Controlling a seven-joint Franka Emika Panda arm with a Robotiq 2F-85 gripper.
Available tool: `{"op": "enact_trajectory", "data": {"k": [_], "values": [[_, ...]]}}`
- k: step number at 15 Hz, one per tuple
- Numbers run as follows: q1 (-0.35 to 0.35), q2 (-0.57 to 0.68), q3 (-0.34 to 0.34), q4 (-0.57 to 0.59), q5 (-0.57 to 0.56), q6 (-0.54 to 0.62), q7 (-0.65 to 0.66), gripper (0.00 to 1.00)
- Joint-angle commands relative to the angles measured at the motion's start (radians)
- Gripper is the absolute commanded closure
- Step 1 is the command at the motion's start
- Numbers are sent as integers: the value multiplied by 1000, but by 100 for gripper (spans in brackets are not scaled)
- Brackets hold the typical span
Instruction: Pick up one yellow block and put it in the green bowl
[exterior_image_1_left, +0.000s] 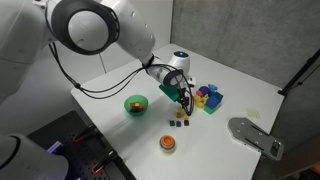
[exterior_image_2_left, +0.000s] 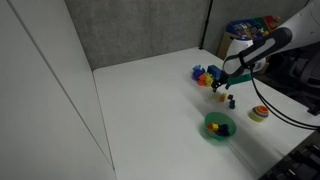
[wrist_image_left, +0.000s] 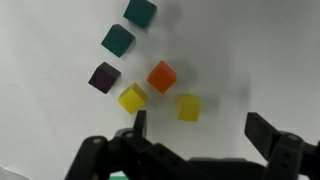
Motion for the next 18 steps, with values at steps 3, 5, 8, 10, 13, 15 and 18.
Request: {"op": "enact_trajectory", "data": {"k": [3, 5, 8, 10, 13, 15, 18], "values": [[-14, 96, 6, 83, 21, 56, 8, 0], [-13, 114, 6, 93, 23, 77, 10, 0], [-13, 137, 7, 109, 27, 100, 13, 0], [-13, 150, 8, 118, 30, 103, 16, 0], [-12, 165, 10, 127, 40, 115, 21, 0], [-6, 174, 10, 129, 44, 125, 26, 0], [0, 183, 11, 130, 46, 151, 35, 27]]}}
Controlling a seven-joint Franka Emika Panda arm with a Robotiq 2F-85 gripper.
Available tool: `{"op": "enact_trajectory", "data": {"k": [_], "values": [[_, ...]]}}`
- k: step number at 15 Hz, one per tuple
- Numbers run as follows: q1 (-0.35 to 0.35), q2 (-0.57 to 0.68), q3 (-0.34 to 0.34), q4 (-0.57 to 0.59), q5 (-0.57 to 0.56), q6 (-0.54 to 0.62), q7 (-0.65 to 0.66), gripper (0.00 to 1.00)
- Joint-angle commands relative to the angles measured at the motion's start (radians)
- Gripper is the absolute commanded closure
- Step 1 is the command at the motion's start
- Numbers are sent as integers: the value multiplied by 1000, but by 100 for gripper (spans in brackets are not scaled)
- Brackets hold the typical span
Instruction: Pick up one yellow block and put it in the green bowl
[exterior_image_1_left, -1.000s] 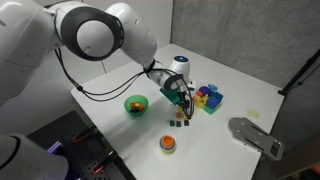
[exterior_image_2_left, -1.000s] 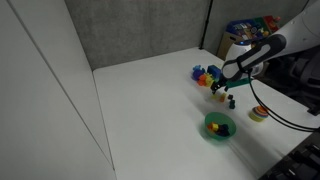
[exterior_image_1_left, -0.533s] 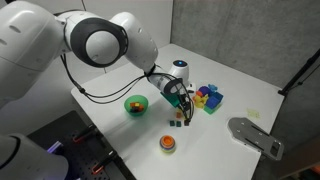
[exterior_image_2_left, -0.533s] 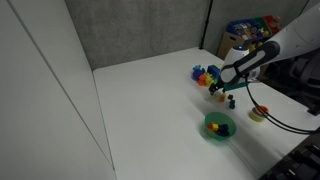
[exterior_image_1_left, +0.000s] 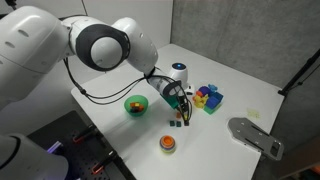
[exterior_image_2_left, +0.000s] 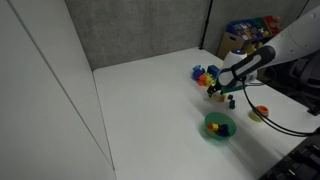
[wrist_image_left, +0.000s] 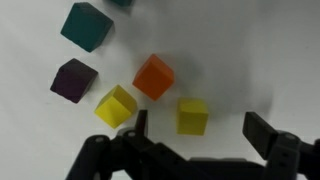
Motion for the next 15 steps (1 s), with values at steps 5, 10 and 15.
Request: {"op": "enact_trajectory", "data": {"k": [5, 10, 15], "values": [[8, 10, 0, 24, 23, 39, 33, 68], [13, -10, -4, 9, 18, 32, 37, 90], [30, -123, 2, -79, 14, 18, 29, 90]]}}
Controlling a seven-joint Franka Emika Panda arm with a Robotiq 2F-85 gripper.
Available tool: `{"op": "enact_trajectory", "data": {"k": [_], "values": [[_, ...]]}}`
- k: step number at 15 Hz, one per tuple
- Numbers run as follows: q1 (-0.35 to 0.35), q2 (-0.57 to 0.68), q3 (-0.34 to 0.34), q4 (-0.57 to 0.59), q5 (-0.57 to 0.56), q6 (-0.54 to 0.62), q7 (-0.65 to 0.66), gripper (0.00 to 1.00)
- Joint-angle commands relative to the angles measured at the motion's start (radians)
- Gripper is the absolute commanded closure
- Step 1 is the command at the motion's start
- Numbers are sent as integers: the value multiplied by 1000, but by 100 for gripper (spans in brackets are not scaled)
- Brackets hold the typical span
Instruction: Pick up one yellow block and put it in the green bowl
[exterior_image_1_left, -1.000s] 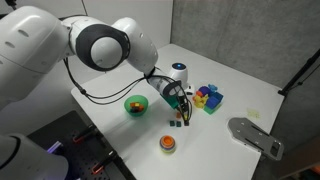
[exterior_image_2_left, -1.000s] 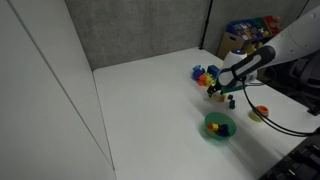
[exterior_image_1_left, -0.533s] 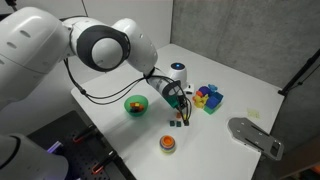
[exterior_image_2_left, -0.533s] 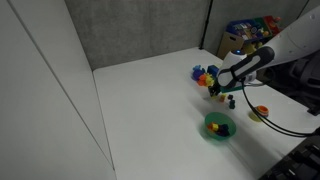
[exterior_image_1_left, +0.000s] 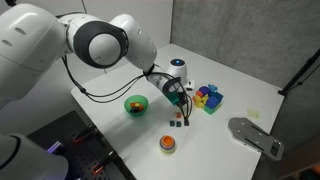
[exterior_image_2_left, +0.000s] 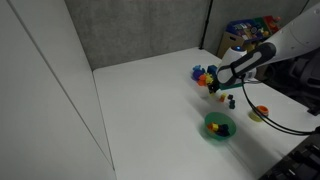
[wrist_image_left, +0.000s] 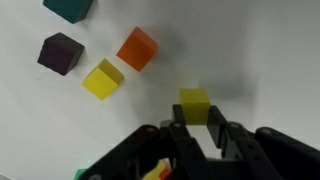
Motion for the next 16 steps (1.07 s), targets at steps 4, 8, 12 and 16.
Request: {"op": "enact_trajectory", "data": {"k": [4, 8, 12, 16], "values": [[37, -240, -6, -209, 3, -38, -1, 90], [53, -406, -5, -388, -4, -57, -6, 90], [68, -572, 13, -581, -5, -72, -17, 90], [81, -716, 59, -748, 10, -88, -32, 90]]}}
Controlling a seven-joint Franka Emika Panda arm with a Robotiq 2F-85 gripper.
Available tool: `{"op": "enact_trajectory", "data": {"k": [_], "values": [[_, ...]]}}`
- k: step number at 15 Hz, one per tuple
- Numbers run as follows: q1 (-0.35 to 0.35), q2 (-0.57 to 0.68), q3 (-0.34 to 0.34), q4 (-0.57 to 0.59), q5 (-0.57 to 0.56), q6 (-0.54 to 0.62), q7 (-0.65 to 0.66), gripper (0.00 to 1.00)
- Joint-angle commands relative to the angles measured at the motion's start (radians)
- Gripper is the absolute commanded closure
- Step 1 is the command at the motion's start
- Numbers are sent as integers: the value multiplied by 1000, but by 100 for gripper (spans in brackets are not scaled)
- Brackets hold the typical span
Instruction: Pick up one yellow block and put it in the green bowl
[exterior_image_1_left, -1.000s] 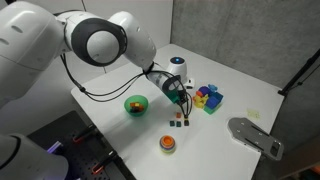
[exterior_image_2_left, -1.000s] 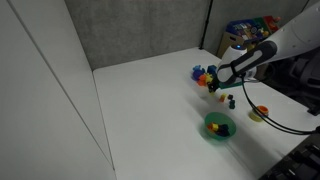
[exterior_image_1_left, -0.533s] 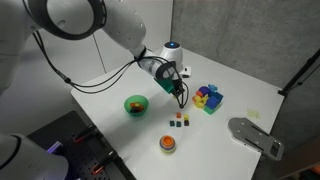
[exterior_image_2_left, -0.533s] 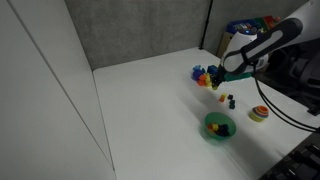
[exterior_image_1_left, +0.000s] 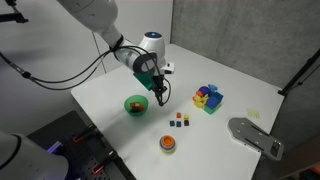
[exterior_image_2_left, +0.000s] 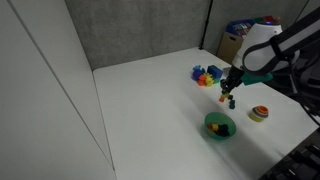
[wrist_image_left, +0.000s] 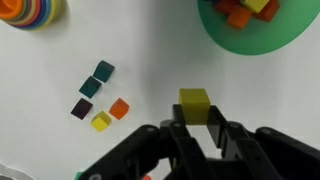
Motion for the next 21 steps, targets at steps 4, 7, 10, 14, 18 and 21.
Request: {"op": "enact_trajectory", "data": {"k": [4, 7, 10, 14, 18, 21], "values": [[0, -243, 101, -247, 61, -90, -60, 45], [6, -296, 115, -279, 88, -142, -66, 23], [10, -352, 98, -288, 58, -202, -41, 1], [1, -432, 70, -274, 0, -324, -27, 0], [-23, -518, 45, -240, -108, -495, -9, 0], [-49, -588, 38, -197, -214, -646, 4, 0]]}}
